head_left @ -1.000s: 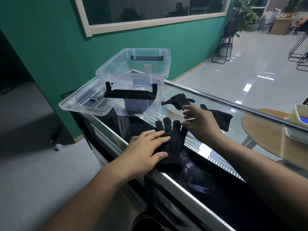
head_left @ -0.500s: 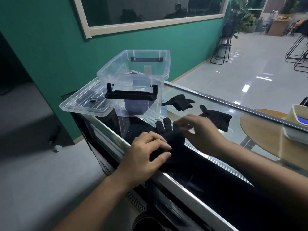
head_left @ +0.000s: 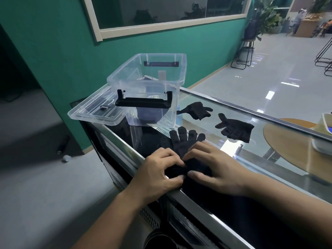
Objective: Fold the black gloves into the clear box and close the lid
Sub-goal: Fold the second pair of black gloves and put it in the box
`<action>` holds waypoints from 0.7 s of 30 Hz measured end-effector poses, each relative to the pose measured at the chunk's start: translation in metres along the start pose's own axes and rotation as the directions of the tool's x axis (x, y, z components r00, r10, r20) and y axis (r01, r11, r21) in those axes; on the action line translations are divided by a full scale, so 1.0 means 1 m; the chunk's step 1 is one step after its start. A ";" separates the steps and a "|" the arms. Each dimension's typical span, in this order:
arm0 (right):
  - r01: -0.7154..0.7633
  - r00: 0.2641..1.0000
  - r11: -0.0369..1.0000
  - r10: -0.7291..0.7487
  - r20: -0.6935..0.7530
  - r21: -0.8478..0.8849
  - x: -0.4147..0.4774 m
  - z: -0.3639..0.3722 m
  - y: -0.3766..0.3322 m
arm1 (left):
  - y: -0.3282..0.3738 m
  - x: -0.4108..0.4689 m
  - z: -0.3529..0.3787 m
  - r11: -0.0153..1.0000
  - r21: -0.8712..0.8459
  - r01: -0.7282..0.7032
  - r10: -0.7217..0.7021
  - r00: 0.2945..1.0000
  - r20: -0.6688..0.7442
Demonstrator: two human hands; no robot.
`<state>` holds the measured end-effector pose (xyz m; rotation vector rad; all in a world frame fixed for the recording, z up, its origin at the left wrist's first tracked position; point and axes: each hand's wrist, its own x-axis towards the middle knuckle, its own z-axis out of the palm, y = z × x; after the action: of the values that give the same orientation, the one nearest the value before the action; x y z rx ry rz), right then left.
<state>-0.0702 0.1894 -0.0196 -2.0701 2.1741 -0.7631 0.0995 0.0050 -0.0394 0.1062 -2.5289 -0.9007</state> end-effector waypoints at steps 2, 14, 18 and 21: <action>0.014 1.000 0.999 -0.013 0.014 -0.037 0.000 0.001 -0.001 | 0.001 0.002 0.002 1.000 -0.017 0.022 -0.023 0.999 -0.050; -0.155 0.964 0.975 0.184 -0.190 0.158 0.008 0.013 0.017 | 0.004 0.028 -0.008 0.961 -0.143 0.237 -0.231 0.971 0.056; -0.207 0.944 0.961 0.246 -0.219 0.185 0.011 0.014 0.019 | 0.000 0.028 -0.006 0.933 -0.232 0.275 -0.283 0.959 0.002; -0.249 0.923 0.956 0.282 -0.261 0.152 0.011 0.016 0.020 | -0.002 0.025 -0.002 0.946 -0.184 0.268 -0.281 0.958 -0.050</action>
<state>-0.0839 0.1742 -0.0375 -1.6478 2.4158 -1.1778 0.0776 -0.0030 -0.0295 0.4382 -2.3885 -1.1999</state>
